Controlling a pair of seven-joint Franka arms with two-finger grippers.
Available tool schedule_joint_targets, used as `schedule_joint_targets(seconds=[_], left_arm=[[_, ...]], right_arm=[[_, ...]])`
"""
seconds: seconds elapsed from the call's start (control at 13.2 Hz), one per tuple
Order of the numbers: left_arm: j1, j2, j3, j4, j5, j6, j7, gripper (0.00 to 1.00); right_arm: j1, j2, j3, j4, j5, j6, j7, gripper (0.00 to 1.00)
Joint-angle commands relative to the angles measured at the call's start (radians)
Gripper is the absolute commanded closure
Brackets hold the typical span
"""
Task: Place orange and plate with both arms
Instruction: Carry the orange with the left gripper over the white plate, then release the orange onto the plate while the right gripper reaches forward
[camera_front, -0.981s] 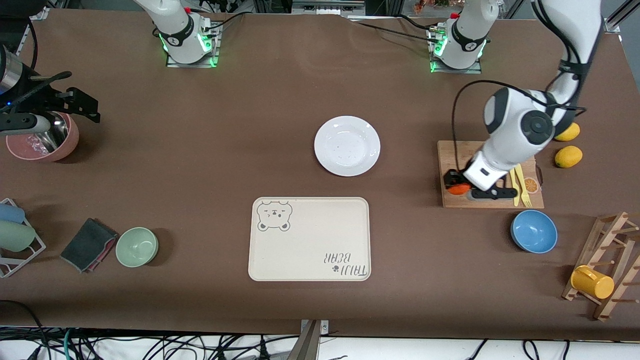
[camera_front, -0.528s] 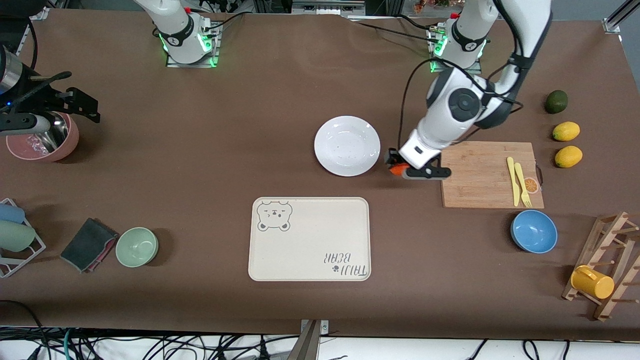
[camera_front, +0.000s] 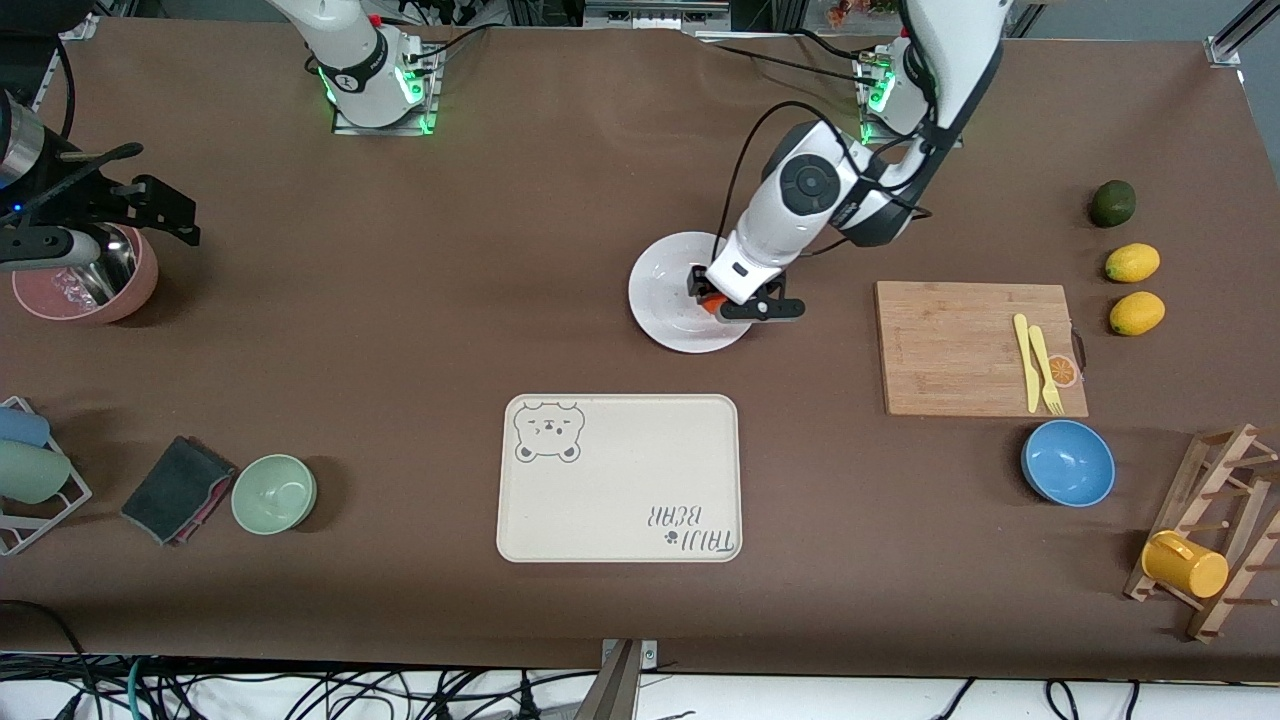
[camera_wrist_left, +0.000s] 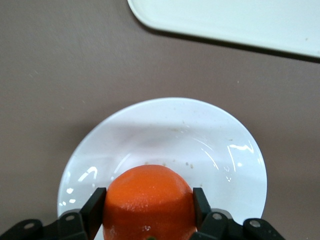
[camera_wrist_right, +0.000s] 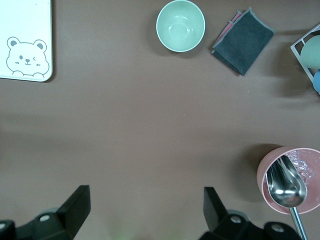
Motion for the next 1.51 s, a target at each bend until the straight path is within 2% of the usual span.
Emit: schedule_joint_targets(seconds=[0.0,0.15,0.23,0.38,0.45,0.53,0.6,0.83,1.13,1.21,1.43], left_arm=[[-0.015,0.024,0.006,0.028,-0.009,0.000,-0.026,0.97],[-0.041,0.050,0.007,0.028,-0.012,0.026,-0.039,0.95],[-0.049,0.069,0.007,0.027,-0.010,0.057,-0.061,0.91],[-0.057,0.092,0.007,0.027,-0.010,0.081,-0.080,0.69],[-0.058,0.092,0.007,0.027,-0.012,0.081,-0.080,0.51],[-0.057,0.092,0.010,0.025,-0.012,0.081,-0.082,0.16],[-0.055,0.087,0.015,0.022,-0.010,0.081,-0.082,0.00],[-0.031,0.037,0.018,0.013,-0.009,0.056,-0.080,0.00],[0.127,-0.168,0.017,0.019,-0.004,-0.196,-0.060,0.00],[0.167,-0.214,0.017,0.019,-0.004,-0.234,-0.036,0.00],[0.288,-0.331,0.024,0.027,-0.004,-0.372,0.213,0.00]], right_arm=[[-0.004,0.004,0.001,0.017,0.015,-0.013,0.006,0.00],[-0.006,0.003,0.001,0.015,0.015,-0.015,0.003,0.00],[-0.004,0.004,0.001,0.017,0.015,-0.013,0.001,0.00],[-0.006,0.004,0.000,0.017,0.015,-0.013,0.001,0.00],[-0.006,0.004,0.000,0.017,0.015,-0.013,0.003,0.00],[-0.006,0.004,0.000,0.015,0.015,-0.015,0.004,0.00],[-0.006,0.004,0.000,0.017,0.015,-0.013,0.004,0.00],[-0.006,0.004,0.000,0.017,0.017,-0.015,-0.002,0.00],[0.016,0.045,0.016,0.017,0.021,-0.065,0.003,0.00],[0.034,0.070,0.019,0.017,0.049,-0.079,-0.003,0.00],[0.088,0.160,0.035,0.014,0.128,-0.084,0.007,0.00]])
